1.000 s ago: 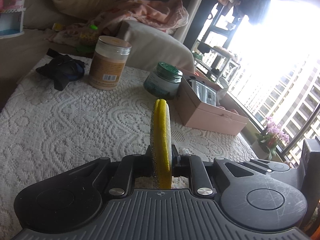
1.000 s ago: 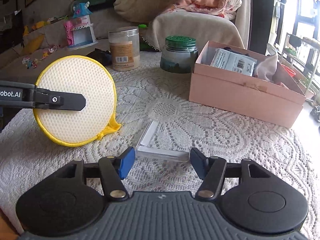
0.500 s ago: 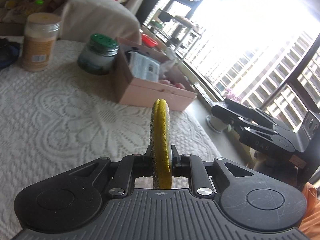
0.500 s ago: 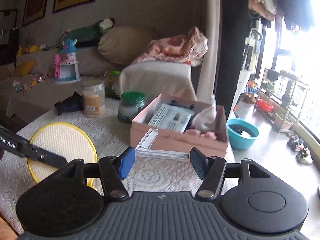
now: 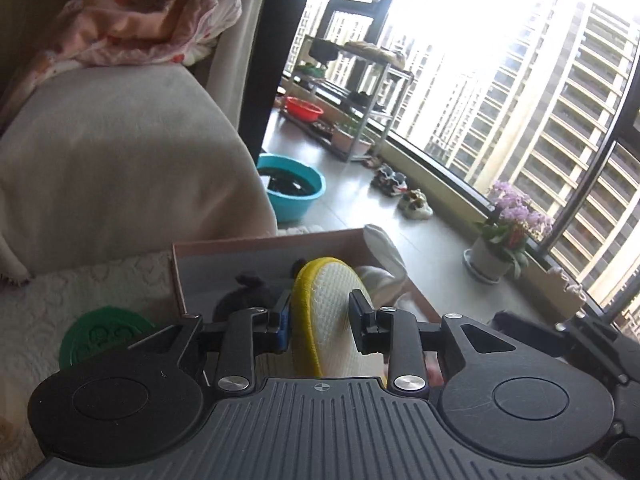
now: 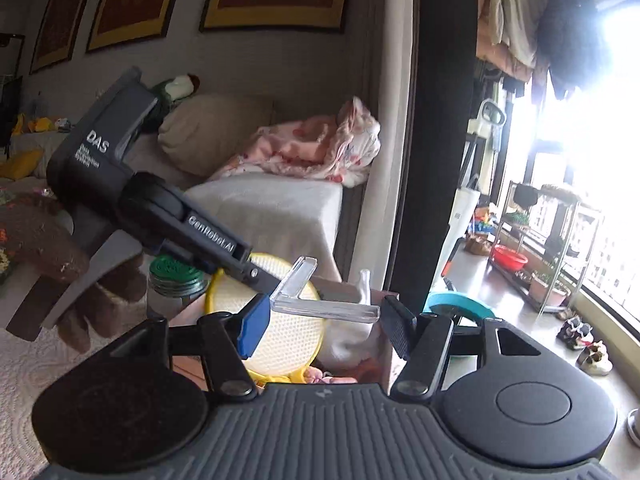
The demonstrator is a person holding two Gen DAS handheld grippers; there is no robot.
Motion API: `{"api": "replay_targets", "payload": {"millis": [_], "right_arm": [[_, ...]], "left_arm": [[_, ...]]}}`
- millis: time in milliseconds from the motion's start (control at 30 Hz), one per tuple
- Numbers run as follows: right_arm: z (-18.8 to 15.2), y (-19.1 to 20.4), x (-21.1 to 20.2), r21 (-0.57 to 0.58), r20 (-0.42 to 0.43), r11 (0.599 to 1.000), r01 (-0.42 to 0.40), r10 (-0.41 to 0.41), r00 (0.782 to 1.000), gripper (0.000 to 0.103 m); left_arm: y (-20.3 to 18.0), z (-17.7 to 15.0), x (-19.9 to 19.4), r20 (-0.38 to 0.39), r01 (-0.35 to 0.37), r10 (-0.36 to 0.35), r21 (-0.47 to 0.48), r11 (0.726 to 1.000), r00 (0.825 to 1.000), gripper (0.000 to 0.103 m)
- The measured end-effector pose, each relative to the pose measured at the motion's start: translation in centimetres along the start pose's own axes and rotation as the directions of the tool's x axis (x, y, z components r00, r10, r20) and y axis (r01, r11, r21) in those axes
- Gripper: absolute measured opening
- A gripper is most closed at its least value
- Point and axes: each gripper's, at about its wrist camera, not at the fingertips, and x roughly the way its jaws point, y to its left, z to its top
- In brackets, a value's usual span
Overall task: Organize soft objects
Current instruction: 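Lower the mesh pad into the pink box and open the left gripper, then grasp the blue-black eye mask on the table with the right gripper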
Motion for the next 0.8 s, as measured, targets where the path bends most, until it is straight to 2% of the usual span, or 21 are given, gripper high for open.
{"api": "replay_targets", "payload": {"millis": [100, 200, 300, 400, 467, 533, 567, 633, 700, 800], "right_arm": [[-0.9, 0.5, 5.1, 0.013, -0.110, 0.999, -0.032, 0.033, 0.993, 0.061], [-1.4, 0.7, 8.2, 0.024, -0.193, 0.999, -0.046, 0.050, 0.980, 0.059], [-1.3, 0.6, 8.8, 0.049, -0.197, 0.997, -0.064, 0.073, 0.978, 0.061], [-1.1, 0.9, 8.4, 0.026, -0.218, 0.997, -0.079, 0.083, 0.972, 0.065], [-1.1, 1.1, 8.0, -0.002, -0.220, 0.997, -0.081, 0.079, 0.972, 0.065], [-1.0, 1.1, 7.7, -0.011, -0.223, 0.997, -0.076, 0.072, 0.972, 0.066], [-1.1, 1.1, 7.2, -0.005, -0.221, 0.997, -0.073, 0.070, 0.973, 0.066], [-1.2, 1.0, 6.4, 0.012, -0.215, 0.998, -0.067, 0.068, 0.974, 0.066], [-1.1, 1.2, 5.6, 0.019, -0.200, 0.998, -0.063, 0.066, 0.977, 0.066], [-0.1, 1.8, 5.0, 0.019, -0.171, 0.997, -0.069, 0.071, 0.983, 0.066]], "left_arm": [[1.0, 0.3, -1.4, 0.041, 0.025, -0.024, -0.039, 0.999, 0.999, 0.032], [1.7, -0.1, -2.9, 0.044, -0.005, 0.006, -0.019, 1.000, 0.999, 0.032], [2.9, -0.5, -5.3, 0.087, 0.006, -0.004, -0.029, 1.000, 0.996, 0.032], [4.2, -0.8, -7.7, 0.116, 0.007, -0.003, -0.039, 0.999, 0.993, 0.032], [4.9, -1.5, -9.0, 0.121, -0.012, 0.015, -0.023, 1.000, 0.993, 0.032], [5.8, -2.5, -11.0, 0.136, -0.060, 0.060, 0.002, 0.998, 0.989, 0.032], [6.5, -3.1, -12.3, 0.153, -0.108, 0.103, 0.020, 0.994, 0.983, 0.032], [7.7, -4.2, -14.7, 0.196, -0.212, 0.200, 0.043, 0.976, 0.960, 0.032], [10.4, -4.9, -17.8, 0.242, -0.335, 0.322, 0.013, 0.942, 0.915, 0.032], [14.7, -6.3, -21.0, 0.227, -0.448, 0.463, -0.114, 0.886, 0.857, 0.032]]}}
